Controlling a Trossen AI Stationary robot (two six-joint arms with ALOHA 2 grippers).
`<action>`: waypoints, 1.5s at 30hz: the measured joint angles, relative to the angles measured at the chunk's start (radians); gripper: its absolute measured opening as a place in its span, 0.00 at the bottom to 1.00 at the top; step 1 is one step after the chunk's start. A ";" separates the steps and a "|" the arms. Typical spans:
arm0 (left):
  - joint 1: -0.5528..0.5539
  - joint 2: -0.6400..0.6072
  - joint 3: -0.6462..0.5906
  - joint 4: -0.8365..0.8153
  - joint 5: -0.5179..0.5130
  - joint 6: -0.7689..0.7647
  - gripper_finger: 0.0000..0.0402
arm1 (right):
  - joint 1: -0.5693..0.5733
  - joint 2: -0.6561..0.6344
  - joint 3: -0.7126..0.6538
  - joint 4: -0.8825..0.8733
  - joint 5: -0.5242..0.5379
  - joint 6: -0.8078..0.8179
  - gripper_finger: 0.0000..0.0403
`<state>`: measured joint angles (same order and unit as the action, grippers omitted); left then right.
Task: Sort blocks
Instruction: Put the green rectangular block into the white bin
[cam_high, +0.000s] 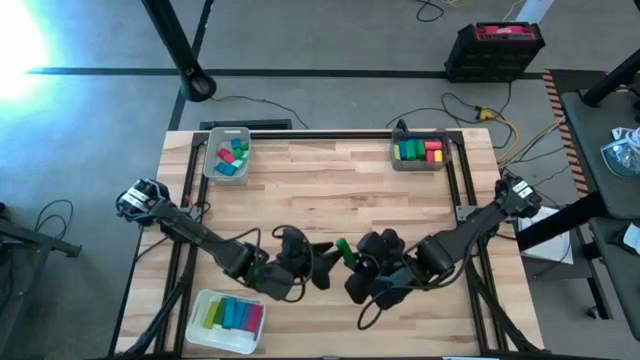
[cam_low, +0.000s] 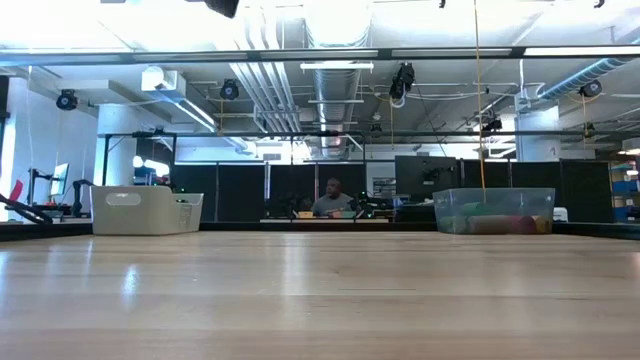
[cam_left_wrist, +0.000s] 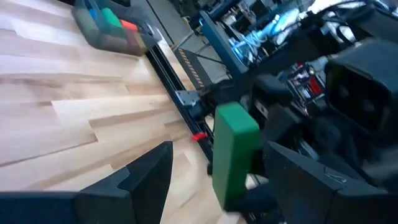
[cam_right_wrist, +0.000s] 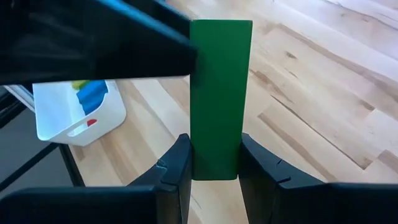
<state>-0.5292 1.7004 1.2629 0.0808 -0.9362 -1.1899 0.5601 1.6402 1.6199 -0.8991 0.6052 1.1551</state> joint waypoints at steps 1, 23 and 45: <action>0.008 0.000 0.000 0.003 0.000 0.000 0.58 | -0.005 0.000 0.000 0.001 -0.004 0.000 0.22; 0.051 0.034 -0.002 0.044 0.001 -0.012 0.50 | -0.093 0.000 -0.002 0.043 -0.041 -0.014 0.22; 0.023 -0.011 0.238 -0.644 0.158 0.018 0.08 | -0.053 -0.083 -0.002 0.030 -0.082 -0.001 0.56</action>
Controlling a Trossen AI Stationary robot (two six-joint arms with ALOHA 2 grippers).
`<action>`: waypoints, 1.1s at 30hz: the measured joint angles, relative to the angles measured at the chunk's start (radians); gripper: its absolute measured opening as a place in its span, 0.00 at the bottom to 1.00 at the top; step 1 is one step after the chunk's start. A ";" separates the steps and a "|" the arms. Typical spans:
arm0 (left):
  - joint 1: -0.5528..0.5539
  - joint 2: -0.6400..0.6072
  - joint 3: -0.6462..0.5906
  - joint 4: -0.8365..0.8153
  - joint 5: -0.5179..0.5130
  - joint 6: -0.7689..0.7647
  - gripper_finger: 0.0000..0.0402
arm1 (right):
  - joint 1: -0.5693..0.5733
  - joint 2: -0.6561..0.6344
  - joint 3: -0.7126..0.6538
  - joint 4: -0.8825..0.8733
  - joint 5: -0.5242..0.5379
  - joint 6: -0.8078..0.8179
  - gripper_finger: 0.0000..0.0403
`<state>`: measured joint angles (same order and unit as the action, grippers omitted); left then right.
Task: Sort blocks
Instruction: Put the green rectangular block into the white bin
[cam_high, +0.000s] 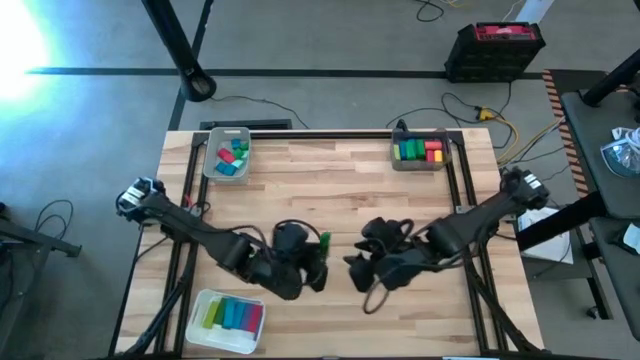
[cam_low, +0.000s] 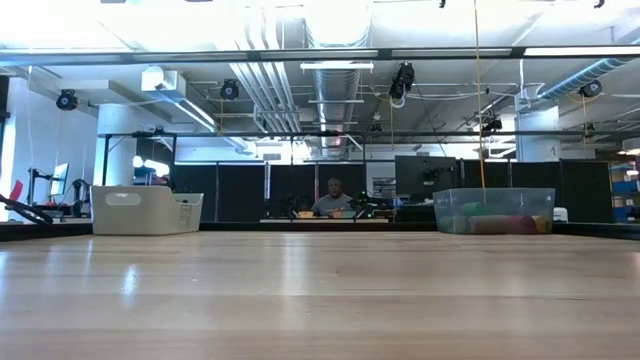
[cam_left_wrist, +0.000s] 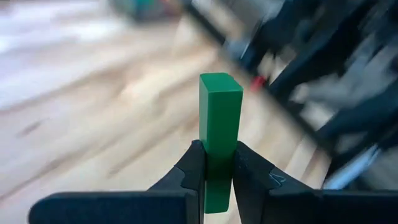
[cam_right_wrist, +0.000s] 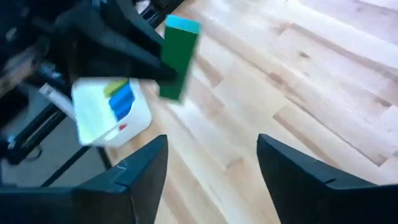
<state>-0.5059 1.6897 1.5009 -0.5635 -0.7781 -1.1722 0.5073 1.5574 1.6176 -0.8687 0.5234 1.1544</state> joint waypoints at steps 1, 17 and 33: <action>-0.007 0.004 0.046 -0.126 0.045 -0.035 0.08 | 0.010 -0.008 0.000 -0.008 0.000 0.000 0.58; -0.171 0.230 0.241 -1.004 1.067 -0.560 0.08 | 0.196 -0.004 -0.004 -0.093 0.053 0.059 0.64; -0.291 0.232 -0.018 -0.852 1.311 -0.791 0.11 | 0.241 -0.001 -0.004 -0.101 0.054 0.049 0.60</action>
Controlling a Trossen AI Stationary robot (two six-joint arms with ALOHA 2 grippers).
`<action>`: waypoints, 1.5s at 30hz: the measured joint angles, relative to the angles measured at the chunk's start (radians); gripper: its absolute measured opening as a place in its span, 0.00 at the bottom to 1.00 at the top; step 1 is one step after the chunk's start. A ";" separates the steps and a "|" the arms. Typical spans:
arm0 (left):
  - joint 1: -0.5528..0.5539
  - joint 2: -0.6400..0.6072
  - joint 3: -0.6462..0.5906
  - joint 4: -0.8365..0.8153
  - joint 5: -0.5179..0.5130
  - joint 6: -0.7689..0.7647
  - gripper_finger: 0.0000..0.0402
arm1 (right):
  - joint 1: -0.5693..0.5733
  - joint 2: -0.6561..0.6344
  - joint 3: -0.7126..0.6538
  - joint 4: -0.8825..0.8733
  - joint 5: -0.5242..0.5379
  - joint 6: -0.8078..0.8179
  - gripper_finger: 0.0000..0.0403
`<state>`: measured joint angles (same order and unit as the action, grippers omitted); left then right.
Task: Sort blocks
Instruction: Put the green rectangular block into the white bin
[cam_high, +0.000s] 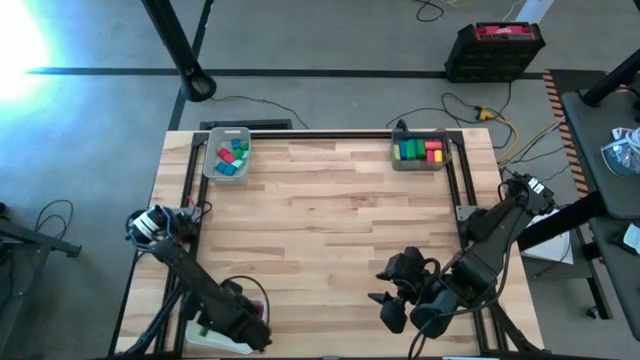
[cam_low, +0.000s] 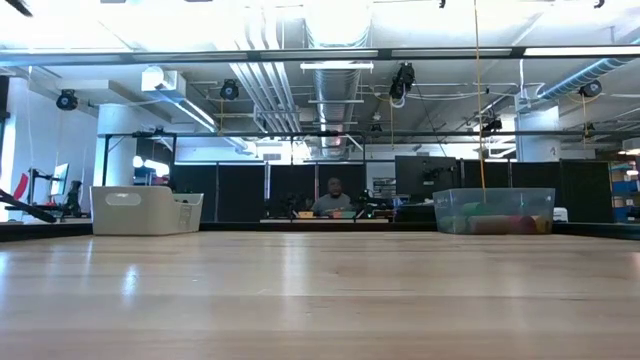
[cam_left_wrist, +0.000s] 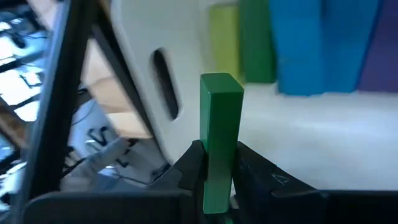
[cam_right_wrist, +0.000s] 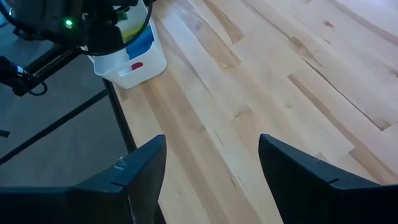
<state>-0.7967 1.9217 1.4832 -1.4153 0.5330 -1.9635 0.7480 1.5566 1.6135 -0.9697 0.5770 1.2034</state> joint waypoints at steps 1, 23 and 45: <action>-0.002 -0.005 -0.021 0.032 -0.007 -0.014 0.11 | 0.002 0.000 0.000 0.000 0.000 0.000 0.61; -0.015 -0.067 -0.286 0.272 -0.036 -0.291 0.11 | 0.021 0.000 0.000 0.001 -0.002 0.051 0.56; -0.053 -0.066 -0.402 0.362 0.011 -0.244 0.18 | 0.035 0.000 0.000 0.001 -0.001 0.061 0.57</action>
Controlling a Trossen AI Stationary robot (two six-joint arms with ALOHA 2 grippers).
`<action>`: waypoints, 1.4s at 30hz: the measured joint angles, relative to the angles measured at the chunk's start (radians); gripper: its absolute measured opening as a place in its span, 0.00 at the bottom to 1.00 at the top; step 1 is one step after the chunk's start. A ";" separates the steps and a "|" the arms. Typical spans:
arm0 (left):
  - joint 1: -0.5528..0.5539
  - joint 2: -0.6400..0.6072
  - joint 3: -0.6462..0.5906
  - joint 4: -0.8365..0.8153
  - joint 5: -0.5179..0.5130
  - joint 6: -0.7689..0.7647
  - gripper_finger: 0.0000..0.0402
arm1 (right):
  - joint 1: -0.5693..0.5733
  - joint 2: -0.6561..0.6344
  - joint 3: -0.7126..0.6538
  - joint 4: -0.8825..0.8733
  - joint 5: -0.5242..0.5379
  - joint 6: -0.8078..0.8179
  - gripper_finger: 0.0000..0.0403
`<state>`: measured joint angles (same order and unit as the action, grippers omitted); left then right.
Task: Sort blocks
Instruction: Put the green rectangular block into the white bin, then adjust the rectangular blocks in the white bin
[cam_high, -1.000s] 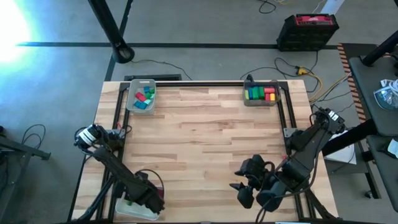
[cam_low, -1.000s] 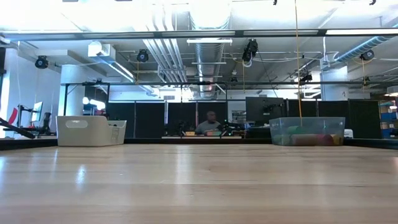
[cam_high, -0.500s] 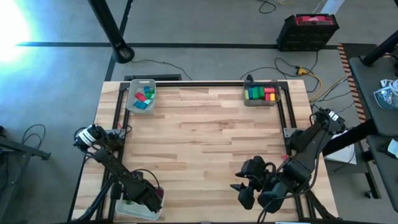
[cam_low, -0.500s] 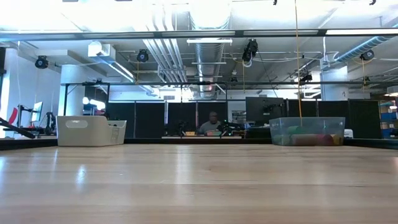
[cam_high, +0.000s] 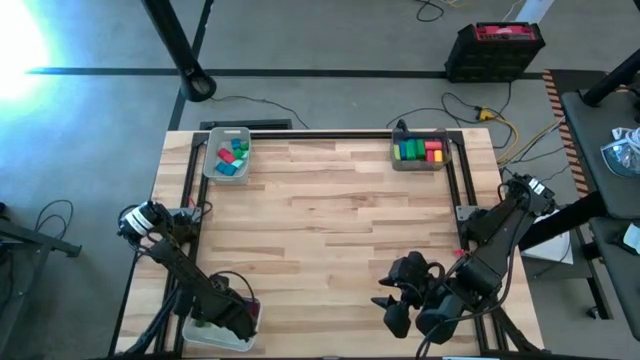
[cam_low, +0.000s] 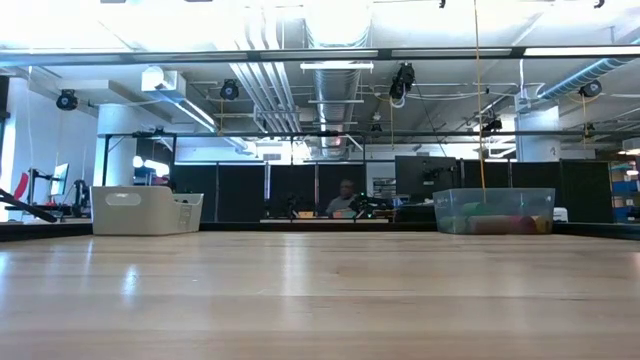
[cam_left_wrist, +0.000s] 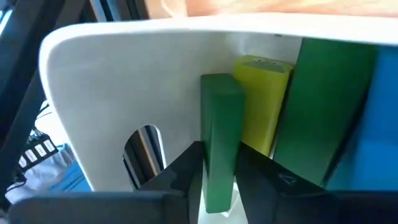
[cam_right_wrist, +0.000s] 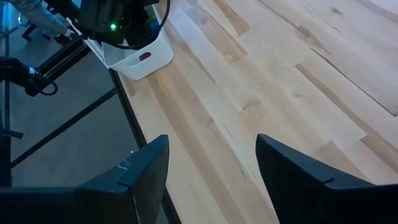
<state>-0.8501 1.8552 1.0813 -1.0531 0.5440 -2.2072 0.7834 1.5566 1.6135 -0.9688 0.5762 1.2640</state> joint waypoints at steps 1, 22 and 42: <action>0.000 0.000 0.003 -0.003 -0.001 0.000 0.20 | 0.000 0.000 0.000 0.000 0.000 0.000 0.57; -0.055 -0.002 0.183 -0.005 -0.251 -0.136 0.32 | -0.013 0.018 -0.010 0.001 0.080 0.039 0.61; -0.063 -0.001 0.107 -0.020 -0.136 -0.140 0.00 | -0.009 0.070 -0.011 0.009 0.071 0.133 0.62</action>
<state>-0.9134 1.8542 1.1884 -1.0735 0.4079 -2.3475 0.7746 1.6269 1.6024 -0.9600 0.6470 1.3974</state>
